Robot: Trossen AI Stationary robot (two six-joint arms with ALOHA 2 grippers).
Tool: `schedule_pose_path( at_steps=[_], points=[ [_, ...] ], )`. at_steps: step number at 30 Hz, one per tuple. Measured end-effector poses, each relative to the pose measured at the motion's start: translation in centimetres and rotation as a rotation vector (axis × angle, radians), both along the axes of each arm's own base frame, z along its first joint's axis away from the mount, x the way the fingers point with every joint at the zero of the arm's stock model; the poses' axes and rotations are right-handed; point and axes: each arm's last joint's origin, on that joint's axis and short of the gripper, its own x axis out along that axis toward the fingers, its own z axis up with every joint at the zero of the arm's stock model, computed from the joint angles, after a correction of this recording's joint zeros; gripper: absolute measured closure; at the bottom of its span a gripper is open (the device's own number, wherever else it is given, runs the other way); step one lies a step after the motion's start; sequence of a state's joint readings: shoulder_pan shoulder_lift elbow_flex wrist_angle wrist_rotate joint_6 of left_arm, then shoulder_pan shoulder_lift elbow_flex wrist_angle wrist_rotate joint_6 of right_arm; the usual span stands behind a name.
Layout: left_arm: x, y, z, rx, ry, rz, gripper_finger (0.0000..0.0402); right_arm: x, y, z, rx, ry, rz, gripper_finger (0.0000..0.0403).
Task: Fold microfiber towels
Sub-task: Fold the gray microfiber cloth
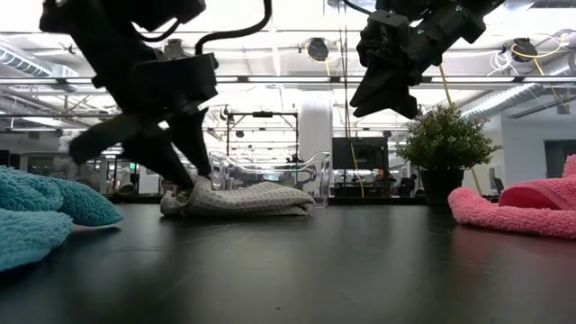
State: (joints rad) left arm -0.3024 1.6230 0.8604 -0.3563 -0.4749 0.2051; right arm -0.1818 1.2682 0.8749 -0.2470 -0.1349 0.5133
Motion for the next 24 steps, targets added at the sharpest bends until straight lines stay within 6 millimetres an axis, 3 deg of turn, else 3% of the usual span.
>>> schedule_pose_path(
  at_steps=[11,18,24],
  points=[
    [0.8,0.4,-2.1,-0.017,0.050,0.001,0.0224,0.0,0.0,0.0,0.015,-0.004,-0.016,0.0307],
    [1.0,0.4,-1.9,-0.013,0.023,0.048,0.0228,0.0,0.0,0.0,0.016,-0.003,-0.018,0.0307],
    [1.6,0.2,-1.0,-0.023,-0.008,0.043,0.0299,0.0,0.0,0.0,0.016,0.001,-0.018,0.0307]
  ],
)
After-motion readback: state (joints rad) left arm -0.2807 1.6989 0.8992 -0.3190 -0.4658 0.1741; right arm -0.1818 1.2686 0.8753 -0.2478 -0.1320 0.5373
